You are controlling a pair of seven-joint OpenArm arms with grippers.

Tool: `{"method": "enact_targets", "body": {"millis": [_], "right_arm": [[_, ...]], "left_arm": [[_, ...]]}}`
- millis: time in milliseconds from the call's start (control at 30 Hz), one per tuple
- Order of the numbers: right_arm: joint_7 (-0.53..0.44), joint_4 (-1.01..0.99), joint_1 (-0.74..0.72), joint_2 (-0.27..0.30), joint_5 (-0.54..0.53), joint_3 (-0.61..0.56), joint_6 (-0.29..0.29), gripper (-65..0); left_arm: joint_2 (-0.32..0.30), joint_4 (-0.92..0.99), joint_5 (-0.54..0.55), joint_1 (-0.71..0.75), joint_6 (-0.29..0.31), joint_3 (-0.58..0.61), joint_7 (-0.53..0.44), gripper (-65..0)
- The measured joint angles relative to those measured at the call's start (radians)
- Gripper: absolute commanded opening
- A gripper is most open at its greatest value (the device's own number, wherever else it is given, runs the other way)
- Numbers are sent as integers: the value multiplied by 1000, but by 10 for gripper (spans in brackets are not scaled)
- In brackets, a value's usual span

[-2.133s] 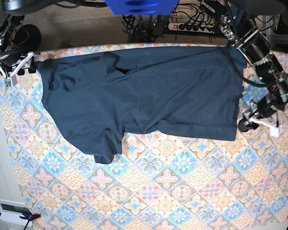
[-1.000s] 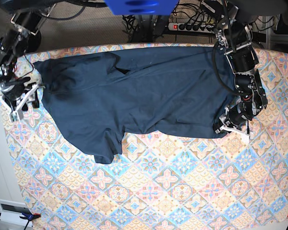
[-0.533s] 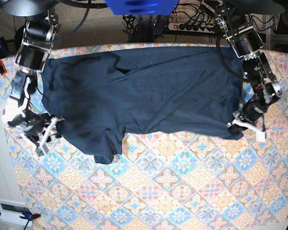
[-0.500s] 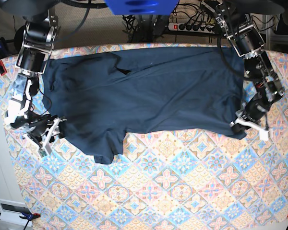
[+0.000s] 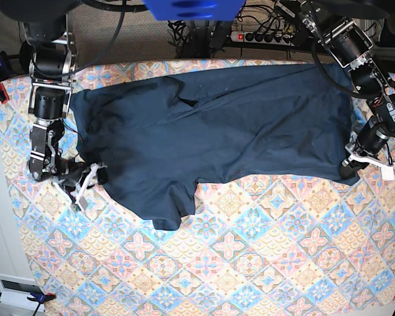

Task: Layout the t-shirt on the table in an organized manner, then fold the t-shirt properly
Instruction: 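Reach both grippers to the shirt's hem edge and grasp it, then lift the hem with both grippers and fold it over toward the collar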

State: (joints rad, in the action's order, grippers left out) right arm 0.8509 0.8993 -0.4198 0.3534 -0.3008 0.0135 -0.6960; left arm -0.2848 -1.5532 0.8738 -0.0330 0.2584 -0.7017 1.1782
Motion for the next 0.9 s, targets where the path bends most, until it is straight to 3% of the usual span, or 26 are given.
{"method": "enact_targets", "body": {"millis": [400,733,900], "right_arm": [[-50,-47,-11,1,-5,-2,1,-399],[-77,-134,-114,-2,-12,-2,1,-400],[-61,-143,-97,-72,10,1,12,-399]], "left_arm": [[2,0,2,16,0,2,0,-650],[2,0,2,37,0,2,0,-650],[2,0,4,35,0,2,0,-650]]}}
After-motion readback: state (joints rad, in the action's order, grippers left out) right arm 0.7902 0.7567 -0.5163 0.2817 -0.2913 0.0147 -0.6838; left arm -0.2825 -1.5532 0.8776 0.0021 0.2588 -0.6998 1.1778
